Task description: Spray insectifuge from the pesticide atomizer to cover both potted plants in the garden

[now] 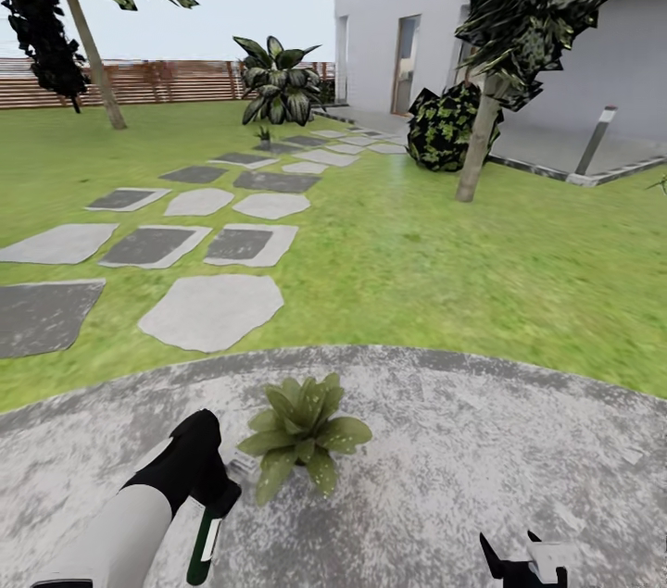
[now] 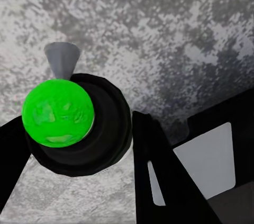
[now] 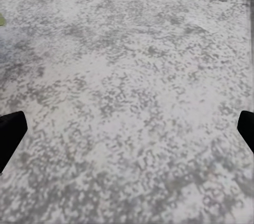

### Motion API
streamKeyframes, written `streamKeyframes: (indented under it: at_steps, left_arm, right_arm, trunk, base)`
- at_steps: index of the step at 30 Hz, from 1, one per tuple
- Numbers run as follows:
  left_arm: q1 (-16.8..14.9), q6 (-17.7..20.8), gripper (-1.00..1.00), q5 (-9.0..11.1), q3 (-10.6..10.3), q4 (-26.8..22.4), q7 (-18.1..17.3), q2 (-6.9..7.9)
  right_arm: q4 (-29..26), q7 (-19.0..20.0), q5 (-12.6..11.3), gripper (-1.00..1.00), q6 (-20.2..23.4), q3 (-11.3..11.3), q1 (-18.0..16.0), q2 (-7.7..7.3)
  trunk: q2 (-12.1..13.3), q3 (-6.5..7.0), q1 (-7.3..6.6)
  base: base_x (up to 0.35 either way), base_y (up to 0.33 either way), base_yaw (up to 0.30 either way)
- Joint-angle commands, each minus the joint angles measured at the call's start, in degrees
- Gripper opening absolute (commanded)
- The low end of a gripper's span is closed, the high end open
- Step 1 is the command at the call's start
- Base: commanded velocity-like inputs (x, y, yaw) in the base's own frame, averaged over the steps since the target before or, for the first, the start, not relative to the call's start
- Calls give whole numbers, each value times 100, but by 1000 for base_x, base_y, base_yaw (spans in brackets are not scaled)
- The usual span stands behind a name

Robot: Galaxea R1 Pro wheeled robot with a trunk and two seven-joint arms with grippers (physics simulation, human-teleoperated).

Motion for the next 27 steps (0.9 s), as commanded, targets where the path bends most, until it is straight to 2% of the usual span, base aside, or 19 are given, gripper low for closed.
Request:
streamKeyframes:
  at_steps: [1, 7, 12, 17, 23, 27]
  left_arm:
    - [0, 20, -100, -55, 14, 2, -56, -3]
    - [17, -1, -100, -27, 15, 118, -69, 17]
    - [125, -18, -100, -58, 20, 462, -74, 20]
    - [140, -15, -100, -46, 26, 415, -82, 20]
    - [139, -12, -100, -53, 18, 400, -64, 6]
    - [127, -8, -100, -54, 30, 391, -62, 18]
  right_arm:
    - [0, 46, 29, 100, -19, -49, -8, 3]
    - [-5, 46, 22, 100, -19, -49, -8, 3]
    - [-7, 45, 20, 100, -19, -49, -8, 3]
    - [-8, 37, 14, 100, -19, -56, -8, 3]
    - [-8, 37, 11, 100, -19, -56, -8, 3]
    - [-8, 35, 11, 100, -19, -51, -8, 7]
  trunk:
    - [-2, -5, 1]
    - [-2, -5, 1]
    - [-2, -5, 1]
    - [-2, -5, 1]
    - [-2, -5, 1]
    - [-2, -5, 1]
  base:
    - [152, 286, -295]
    - [53, 84, -106]
    - [2, 3, -4]
    - [-6, 5, -50]
    - [-225, 88, -282]
    - [-263, 132, -93]
